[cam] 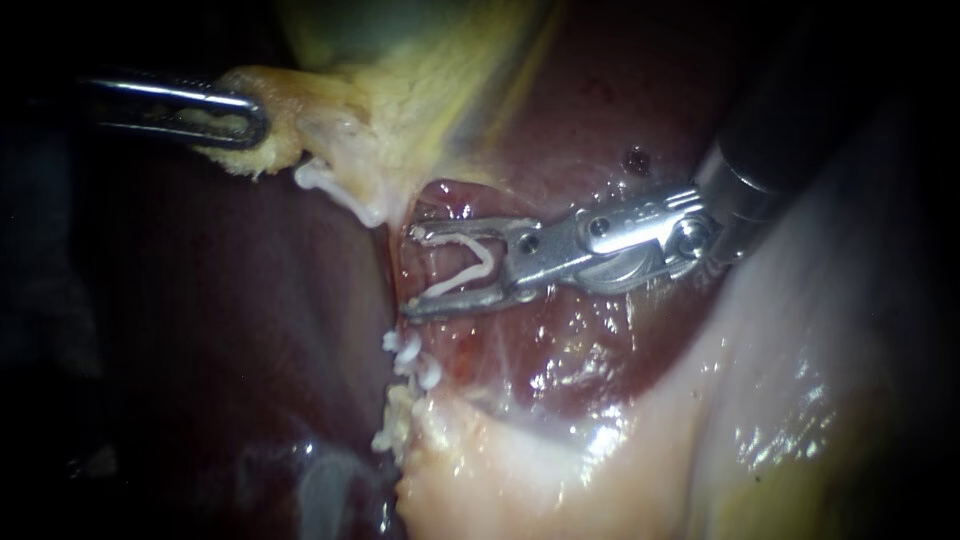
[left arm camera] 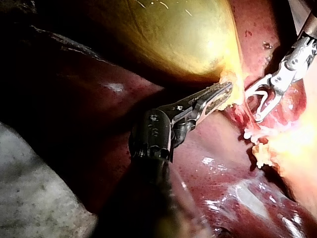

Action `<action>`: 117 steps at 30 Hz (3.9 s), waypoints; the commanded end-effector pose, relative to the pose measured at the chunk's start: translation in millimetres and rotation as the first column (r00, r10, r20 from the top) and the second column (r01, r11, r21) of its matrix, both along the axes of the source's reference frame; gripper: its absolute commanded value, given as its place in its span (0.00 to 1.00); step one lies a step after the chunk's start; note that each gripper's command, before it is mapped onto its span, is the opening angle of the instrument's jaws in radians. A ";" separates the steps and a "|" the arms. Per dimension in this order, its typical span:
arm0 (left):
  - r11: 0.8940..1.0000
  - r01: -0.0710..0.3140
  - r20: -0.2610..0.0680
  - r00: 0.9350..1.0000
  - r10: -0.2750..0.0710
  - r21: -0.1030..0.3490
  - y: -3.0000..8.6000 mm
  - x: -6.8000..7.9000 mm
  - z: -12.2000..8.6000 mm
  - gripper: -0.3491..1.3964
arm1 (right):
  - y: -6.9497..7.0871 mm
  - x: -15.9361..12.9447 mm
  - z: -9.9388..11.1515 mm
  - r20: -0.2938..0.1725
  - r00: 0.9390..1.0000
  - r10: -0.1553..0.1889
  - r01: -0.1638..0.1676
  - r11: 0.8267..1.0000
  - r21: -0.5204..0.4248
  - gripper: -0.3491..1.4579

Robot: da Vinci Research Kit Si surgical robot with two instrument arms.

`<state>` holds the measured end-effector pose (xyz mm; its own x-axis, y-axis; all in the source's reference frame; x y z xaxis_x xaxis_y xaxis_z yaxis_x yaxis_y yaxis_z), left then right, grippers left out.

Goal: Clipping third clip right tube

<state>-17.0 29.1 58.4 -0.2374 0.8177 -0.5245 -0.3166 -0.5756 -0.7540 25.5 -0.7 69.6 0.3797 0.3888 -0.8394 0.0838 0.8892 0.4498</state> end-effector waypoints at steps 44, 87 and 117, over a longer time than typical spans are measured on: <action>1.000 -0.001 0.001 1.000 0.001 0.000 0.1 0.1 0.1 0.00 | -0.4 -3.4 -1.6 -0.010 1.000 0.014 -0.013 0.997 0.078 0.46; 1.000 -0.001 0.000 1.000 0.001 0.000 0.0 0.1 0.1 0.00 | 0.1 -2.2 -3.2 -0.022 0.999 0.040 -0.035 0.982 0.184 0.47; 1.000 -0.001 0.000 1.000 0.001 0.000 0.0 0.0 0.1 0.00 | 1.3 3.2 -1.8 -0.142 0.983 0.117 -0.065 0.944 0.324 0.47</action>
